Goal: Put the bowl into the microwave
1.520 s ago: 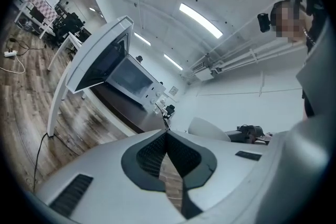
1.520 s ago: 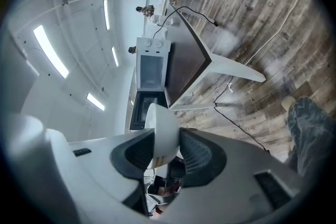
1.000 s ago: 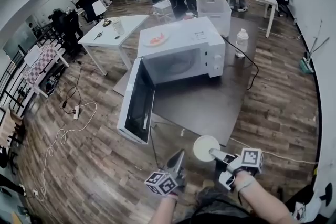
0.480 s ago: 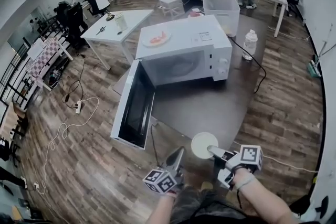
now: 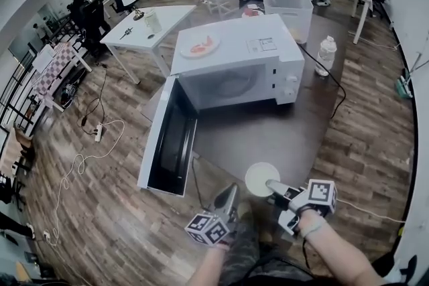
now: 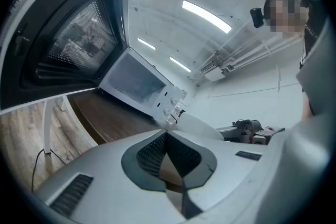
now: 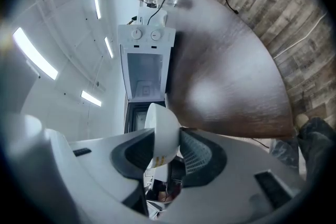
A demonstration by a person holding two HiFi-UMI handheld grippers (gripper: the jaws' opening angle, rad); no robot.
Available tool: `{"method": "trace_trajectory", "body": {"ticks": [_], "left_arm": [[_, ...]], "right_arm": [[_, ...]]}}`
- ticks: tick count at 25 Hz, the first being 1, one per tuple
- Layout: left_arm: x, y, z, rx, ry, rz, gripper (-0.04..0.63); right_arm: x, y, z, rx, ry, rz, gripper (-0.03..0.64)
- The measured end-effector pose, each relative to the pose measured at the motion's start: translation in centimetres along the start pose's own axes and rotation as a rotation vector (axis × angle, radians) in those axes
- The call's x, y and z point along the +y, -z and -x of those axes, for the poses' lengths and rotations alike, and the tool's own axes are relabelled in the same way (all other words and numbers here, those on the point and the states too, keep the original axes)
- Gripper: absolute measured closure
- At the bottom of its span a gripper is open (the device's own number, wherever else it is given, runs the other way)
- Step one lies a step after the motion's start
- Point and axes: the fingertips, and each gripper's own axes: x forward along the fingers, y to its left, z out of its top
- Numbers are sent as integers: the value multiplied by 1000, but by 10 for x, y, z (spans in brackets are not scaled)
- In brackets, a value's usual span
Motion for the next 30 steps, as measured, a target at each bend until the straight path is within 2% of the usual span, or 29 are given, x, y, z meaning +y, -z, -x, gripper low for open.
{"method": "trace_trajectory", "body": {"ticks": [20, 30], "left_arm": [[72, -50, -98, -10, 8, 14, 592], [94, -64, -119, -21, -20, 6, 592]], "right_arm": [[30, -84, -100, -49, 9, -20, 477], [38, -109, -139, -62, 0, -37, 477]]}}
